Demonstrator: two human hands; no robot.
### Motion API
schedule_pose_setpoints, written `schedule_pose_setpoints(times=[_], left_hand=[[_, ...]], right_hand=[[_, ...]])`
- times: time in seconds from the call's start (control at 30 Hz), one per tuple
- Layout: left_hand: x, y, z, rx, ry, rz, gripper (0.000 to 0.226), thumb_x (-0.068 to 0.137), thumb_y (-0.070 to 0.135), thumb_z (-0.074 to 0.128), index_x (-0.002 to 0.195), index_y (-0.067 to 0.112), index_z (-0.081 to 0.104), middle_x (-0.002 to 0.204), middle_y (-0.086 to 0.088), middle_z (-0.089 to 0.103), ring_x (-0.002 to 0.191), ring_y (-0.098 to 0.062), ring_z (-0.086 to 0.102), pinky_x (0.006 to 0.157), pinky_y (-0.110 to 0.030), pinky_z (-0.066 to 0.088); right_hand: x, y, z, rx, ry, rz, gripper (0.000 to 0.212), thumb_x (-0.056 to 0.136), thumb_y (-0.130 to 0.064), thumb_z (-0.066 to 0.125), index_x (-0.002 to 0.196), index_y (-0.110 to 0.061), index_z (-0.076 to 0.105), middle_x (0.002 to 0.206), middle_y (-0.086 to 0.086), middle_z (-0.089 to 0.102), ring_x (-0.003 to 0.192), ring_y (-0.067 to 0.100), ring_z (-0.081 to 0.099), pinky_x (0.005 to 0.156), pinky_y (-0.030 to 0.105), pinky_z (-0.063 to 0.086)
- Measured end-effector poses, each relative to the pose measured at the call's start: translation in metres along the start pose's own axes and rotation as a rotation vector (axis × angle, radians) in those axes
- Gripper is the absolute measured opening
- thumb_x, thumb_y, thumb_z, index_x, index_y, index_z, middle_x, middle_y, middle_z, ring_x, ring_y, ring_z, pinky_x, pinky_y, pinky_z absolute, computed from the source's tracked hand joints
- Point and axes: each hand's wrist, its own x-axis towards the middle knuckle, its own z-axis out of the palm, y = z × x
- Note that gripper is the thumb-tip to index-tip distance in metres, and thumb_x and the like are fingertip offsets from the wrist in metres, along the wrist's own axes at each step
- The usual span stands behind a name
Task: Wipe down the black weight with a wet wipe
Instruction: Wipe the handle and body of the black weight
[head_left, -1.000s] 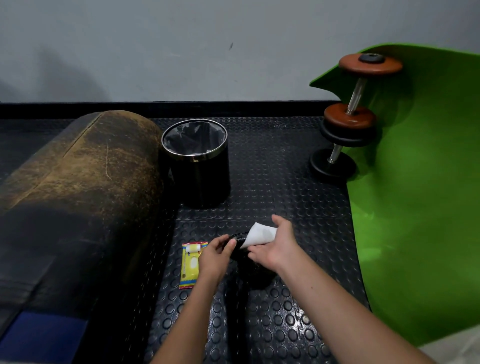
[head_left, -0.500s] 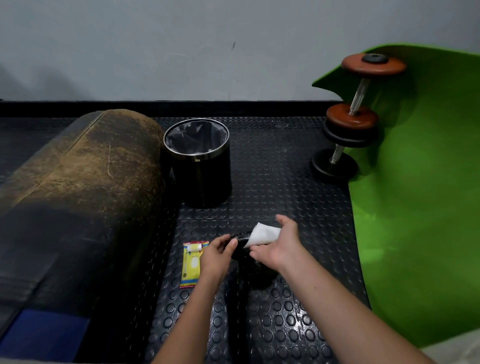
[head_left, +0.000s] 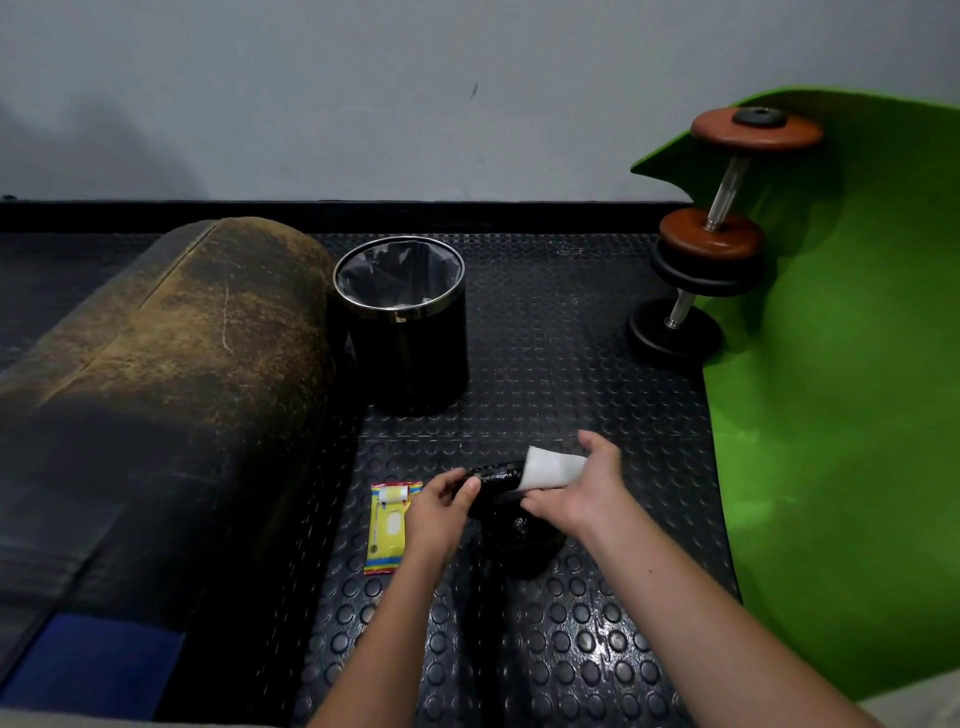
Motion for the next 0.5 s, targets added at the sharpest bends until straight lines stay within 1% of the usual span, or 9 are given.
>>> schedule_pose_setpoints(times=[0.07, 0.13, 0.17, 0.2, 0.23, 0.27, 0.33, 0.4, 0.5], left_hand=[[0.001, 0.0, 0.0, 0.004, 0.002, 0.001, 0.039, 0.087, 0.031, 0.066, 0.123, 0.018, 0.062, 0.118, 0.0, 0.067, 0.108, -0.011, 0.062, 0.1, -0.027, 0.046], [0.0, -0.001, 0.0, 0.011, -0.002, 0.01, 0.039, 0.087, 0.031, 0.066, 0.123, 0.017, 0.062, 0.118, 0.0, 0.067, 0.109, -0.01, 0.062, 0.099, -0.026, 0.046], [0.0, 0.0, 0.0, 0.017, -0.002, 0.015, 0.039, 0.087, 0.032, 0.066, 0.124, 0.017, 0.062, 0.118, 0.001, 0.067, 0.109, -0.01, 0.061, 0.098, -0.025, 0.046], [-0.001, 0.0, 0.0, 0.021, -0.002, 0.017, 0.04, 0.087, 0.032, 0.066, 0.124, 0.017, 0.062, 0.118, 0.0, 0.067, 0.109, -0.01, 0.061, 0.098, -0.025, 0.046], [-0.001, 0.001, 0.0, 0.02, -0.001, 0.019, 0.04, 0.088, 0.031, 0.066, 0.124, 0.016, 0.061, 0.119, 0.0, 0.067, 0.109, -0.011, 0.061, 0.098, -0.024, 0.046], [-0.002, 0.002, 0.0, 0.017, -0.001, 0.02, 0.04, 0.088, 0.03, 0.066, 0.125, 0.016, 0.061, 0.12, -0.001, 0.066, 0.109, -0.011, 0.061, 0.097, -0.023, 0.045], [-0.003, 0.003, 0.0, 0.018, -0.001, 0.016, 0.04, 0.088, 0.03, 0.065, 0.125, 0.015, 0.061, 0.121, 0.0, 0.065, 0.11, -0.011, 0.06, 0.095, -0.022, 0.045], [-0.003, 0.003, -0.001, 0.012, -0.007, 0.01, 0.041, 0.088, 0.032, 0.066, 0.126, 0.016, 0.06, 0.122, 0.0, 0.064, 0.111, -0.011, 0.059, 0.096, -0.022, 0.045], [-0.005, 0.002, -0.002, 0.004, -0.021, 0.002, 0.042, 0.087, 0.034, 0.066, 0.126, 0.018, 0.06, 0.124, 0.001, 0.063, 0.114, -0.011, 0.058, 0.097, -0.023, 0.044]], right_hand=[[-0.004, 0.012, 0.009, -0.031, -0.049, 0.047, 0.064, 0.078, -0.042, 0.066, 0.124, -0.001, 0.05, 0.117, 0.027, 0.062, 0.108, 0.049, 0.06, 0.1, 0.06, 0.043], [-0.006, 0.014, 0.014, -0.023, -0.063, 0.073, 0.076, 0.079, -0.044, 0.068, 0.138, -0.007, 0.038, 0.138, 0.031, 0.046, 0.128, 0.05, 0.045, 0.111, 0.057, 0.033], [-0.007, 0.012, 0.014, -0.03, -0.054, 0.079, 0.079, 0.079, -0.044, 0.068, 0.141, -0.01, 0.034, 0.143, 0.031, 0.039, 0.134, 0.05, 0.038, 0.114, 0.057, 0.029], [-0.006, 0.009, 0.013, -0.024, -0.047, 0.083, 0.082, 0.078, -0.045, 0.069, 0.142, -0.009, 0.033, 0.143, 0.032, 0.039, 0.134, 0.052, 0.037, 0.114, 0.059, 0.028], [-0.005, 0.005, 0.01, -0.012, -0.049, 0.095, 0.081, 0.076, -0.045, 0.068, 0.14, -0.005, 0.037, 0.138, 0.031, 0.046, 0.128, 0.053, 0.043, 0.11, 0.061, 0.032], [-0.002, 0.0, 0.007, 0.003, -0.041, 0.095, 0.077, 0.075, -0.045, 0.067, 0.134, -0.001, 0.043, 0.129, 0.03, 0.054, 0.119, 0.052, 0.051, 0.103, 0.063, 0.037], [0.001, -0.01, -0.002, 0.038, -0.021, 0.083, 0.063, 0.076, -0.045, 0.064, 0.122, -0.002, 0.054, 0.117, 0.024, 0.064, 0.105, 0.049, 0.06, 0.095, 0.063, 0.044], [0.005, -0.02, -0.011, 0.037, 0.011, 0.028, 0.059, 0.078, -0.043, 0.062, 0.123, -0.005, 0.054, 0.117, 0.021, 0.063, 0.105, 0.047, 0.06, 0.098, 0.064, 0.041], [0.004, -0.025, -0.015, 0.035, 0.037, -0.054, 0.056, 0.085, -0.039, 0.058, 0.128, -0.005, 0.048, 0.126, 0.021, 0.058, 0.113, 0.045, 0.057, 0.105, 0.064, 0.036]])
